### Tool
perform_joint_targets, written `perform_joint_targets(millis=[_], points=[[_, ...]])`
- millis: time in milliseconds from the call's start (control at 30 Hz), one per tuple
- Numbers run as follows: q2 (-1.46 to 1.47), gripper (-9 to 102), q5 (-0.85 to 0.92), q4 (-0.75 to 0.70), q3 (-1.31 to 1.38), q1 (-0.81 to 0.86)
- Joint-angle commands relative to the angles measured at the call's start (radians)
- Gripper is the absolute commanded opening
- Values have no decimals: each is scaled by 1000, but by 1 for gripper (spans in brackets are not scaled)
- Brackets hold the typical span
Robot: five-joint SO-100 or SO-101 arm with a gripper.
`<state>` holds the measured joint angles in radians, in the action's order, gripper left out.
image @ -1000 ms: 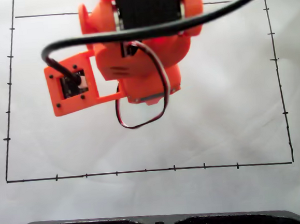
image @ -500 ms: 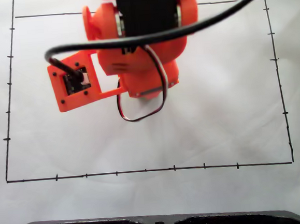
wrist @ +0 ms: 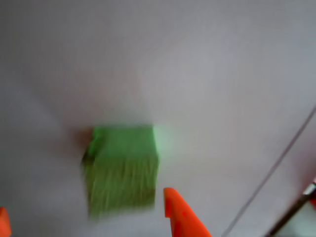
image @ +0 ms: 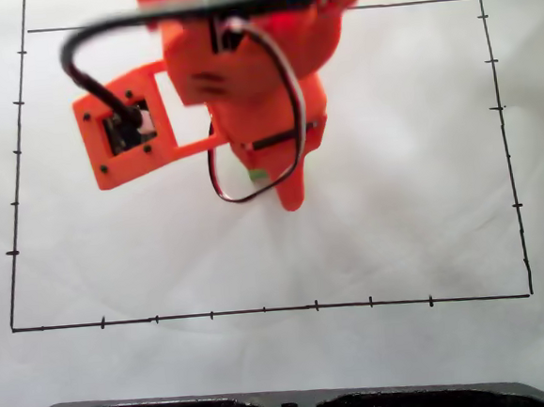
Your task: Grasp the colored block, Place it on the black dot, and then return the arm to the default position.
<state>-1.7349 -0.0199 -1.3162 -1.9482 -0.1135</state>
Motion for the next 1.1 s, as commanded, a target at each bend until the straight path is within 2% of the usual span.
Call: perform_joint_targets(millis=[0,300,600,700,867,1067], points=[[-129,40,12,-34,0,-3],[-419,30,89,-123,-26,21],[-818,8,126,-80,-252,120],[-920,0,149,-74,-331,104],[-1028,0,135,-54,-433,69],[-1184,0,109,43,-588,64]])
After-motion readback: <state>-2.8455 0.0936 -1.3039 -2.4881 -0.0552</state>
